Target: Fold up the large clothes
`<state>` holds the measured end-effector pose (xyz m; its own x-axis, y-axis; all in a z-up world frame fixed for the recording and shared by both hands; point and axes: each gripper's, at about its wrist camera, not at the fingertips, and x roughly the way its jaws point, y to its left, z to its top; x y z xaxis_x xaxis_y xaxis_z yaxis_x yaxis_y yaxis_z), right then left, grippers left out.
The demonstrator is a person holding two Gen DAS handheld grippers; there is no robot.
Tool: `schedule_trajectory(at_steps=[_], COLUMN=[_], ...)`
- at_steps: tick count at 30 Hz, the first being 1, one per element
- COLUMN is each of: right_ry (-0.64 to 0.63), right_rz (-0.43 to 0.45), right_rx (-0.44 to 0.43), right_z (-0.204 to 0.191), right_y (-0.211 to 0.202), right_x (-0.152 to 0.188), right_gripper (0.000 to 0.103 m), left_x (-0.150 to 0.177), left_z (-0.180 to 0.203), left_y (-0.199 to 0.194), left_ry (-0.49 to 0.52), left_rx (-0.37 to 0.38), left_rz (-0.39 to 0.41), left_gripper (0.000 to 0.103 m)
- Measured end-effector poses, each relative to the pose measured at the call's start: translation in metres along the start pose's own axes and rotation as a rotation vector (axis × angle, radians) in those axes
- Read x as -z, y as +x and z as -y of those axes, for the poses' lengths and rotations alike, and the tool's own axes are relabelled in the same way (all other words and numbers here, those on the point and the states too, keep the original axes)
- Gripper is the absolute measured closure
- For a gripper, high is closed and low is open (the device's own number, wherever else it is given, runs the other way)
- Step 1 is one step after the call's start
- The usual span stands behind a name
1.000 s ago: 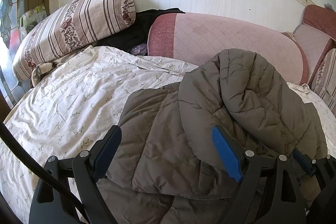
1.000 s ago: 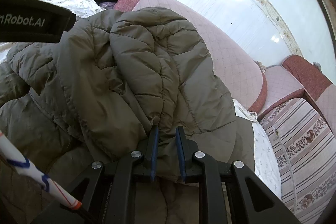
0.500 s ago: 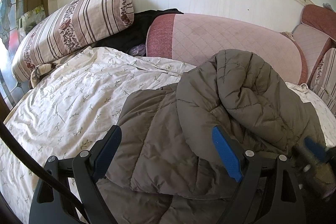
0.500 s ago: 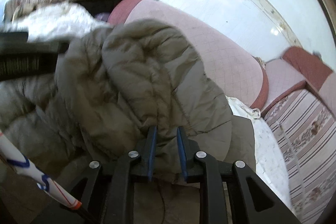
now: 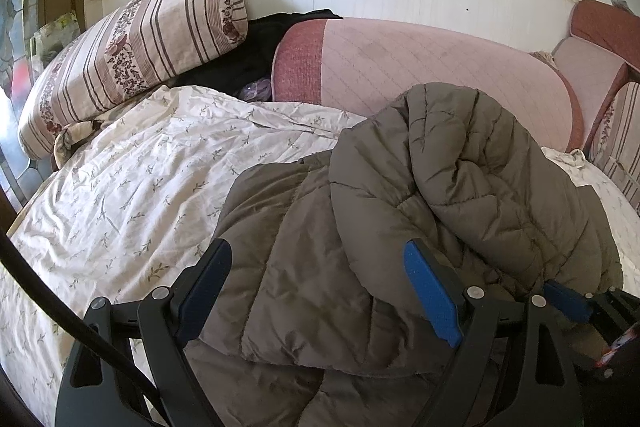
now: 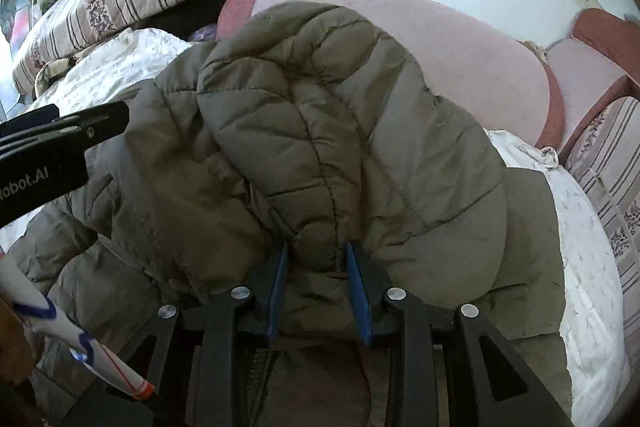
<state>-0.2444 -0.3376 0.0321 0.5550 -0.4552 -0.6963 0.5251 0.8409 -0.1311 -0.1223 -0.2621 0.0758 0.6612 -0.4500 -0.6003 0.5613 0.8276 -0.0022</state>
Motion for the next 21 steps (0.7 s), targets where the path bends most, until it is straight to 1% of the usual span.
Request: schedule_trajectory(at_steps=[4, 7, 11, 14, 16, 18, 21], right_ry=[0.063, 0.101, 0.163, 0.205, 0.207, 0.219, 0.259], right_rz=[0.048, 0.088, 0.088, 0.083, 0.089, 0.104, 0.105], right_rx=[-0.042, -0.038, -0.053, -0.076, -0.066, -0.063, -0.078], right_z=[0.013, 0.025, 0.046, 0.063, 0.071, 0.080, 0.093], right_y=[-0.020, -0.041, -0.066, -0.088, -0.111, -0.134, -0.164], right_x=[-0.008, -0.013, -0.011, -0.002, 0.010, 0.024, 0.055], right_gripper=[0.071, 0.071, 0.071, 0.071, 0.071, 0.070, 0.063], left_x=[-0.002, -0.004, -0.003, 0.001, 0.008, 0.018, 0.041], left_z=[-0.002, -0.004, -0.006, -0.013, -0.022, -0.029, -0.035], left_y=[-0.009, -0.023, -0.048, -0.076, -0.098, -0.116, -0.139], left_ry=[-0.010, -0.013, -0.008, -0.003, -0.011, -0.015, -0.019], left_rx=[0.004, 0.010, 0.033, 0.050, 0.069, 0.083, 0.111], left_rz=[0.010, 0.024, 0.039, 0.061, 0.069, 0.055, 0.019], left_gripper=[0.016, 0.016, 0.016, 0.016, 0.016, 0.016, 0.016])
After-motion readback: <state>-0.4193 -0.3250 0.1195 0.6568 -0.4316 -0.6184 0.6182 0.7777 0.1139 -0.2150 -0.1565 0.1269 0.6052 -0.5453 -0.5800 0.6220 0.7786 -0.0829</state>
